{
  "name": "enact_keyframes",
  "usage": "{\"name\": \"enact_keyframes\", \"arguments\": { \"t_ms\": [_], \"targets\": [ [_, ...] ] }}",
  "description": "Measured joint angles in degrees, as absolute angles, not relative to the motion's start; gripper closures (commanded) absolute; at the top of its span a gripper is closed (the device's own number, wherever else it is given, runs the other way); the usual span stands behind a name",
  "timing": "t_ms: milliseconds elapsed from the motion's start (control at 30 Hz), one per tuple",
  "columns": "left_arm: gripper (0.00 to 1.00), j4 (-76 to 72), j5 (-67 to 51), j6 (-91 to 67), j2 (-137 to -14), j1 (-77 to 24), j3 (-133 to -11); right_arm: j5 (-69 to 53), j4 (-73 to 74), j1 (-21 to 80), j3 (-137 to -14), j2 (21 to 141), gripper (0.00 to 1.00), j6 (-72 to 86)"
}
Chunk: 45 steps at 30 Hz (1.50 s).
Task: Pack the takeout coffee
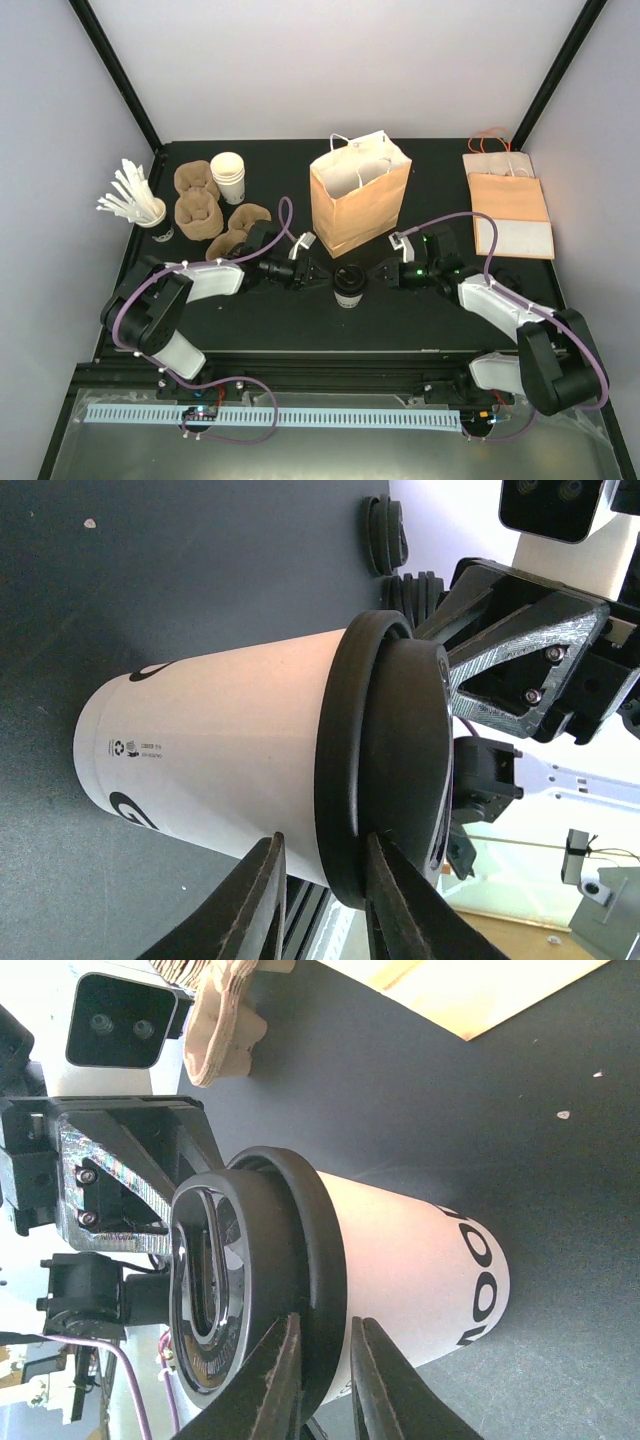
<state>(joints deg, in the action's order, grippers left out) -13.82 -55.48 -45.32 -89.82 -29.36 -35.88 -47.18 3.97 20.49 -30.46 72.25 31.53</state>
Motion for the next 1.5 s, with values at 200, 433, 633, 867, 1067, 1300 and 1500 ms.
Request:
{"name": "enact_keyframes", "arguments": {
  "t_ms": [200,433,633,867,1067,1300,1500],
  "targets": [
    [0.67,-14.26,-55.77,-45.06,-90.28,-29.32,-36.16,-46.37,5.48,20.51,-30.94,71.77,0.79,30.79],
    [0.44,-5.63,-49.84,-42.33,-88.68,-29.76,-39.03,-38.63,18.63,21.04,-38.28,70.81,0.70,26.22],
    [0.38,3.36,-44.23,-39.13,-84.14,-29.76,-43.05,-32.62,27.90,21.39,-46.78,68.31,0.57,21.82],
    [0.37,8.08,-41.56,-37.04,-76.66,-29.74,-45.91,-21.47,38.35,32.84,-56.07,67.40,0.21,15.09],
    [0.20,17.76,-31.75,-31.75,-67.53,-29.43,-47.97,-11.40,45.47,41.85,-61.89,69.63,0.13,13.37],
    [0.01,26.30,-15.51,-26.11,-56.47,-29.12,-49.50,-4.12,50.85,49.28,-67.77,79.00,0.11,13.13],
    [0.01,30.61,-7.07,-24.29,-50.92,-27.59,-49.50,-0.27,53.23,51.99,-71.05,85.76,0.13,13.76]
  ]
}}
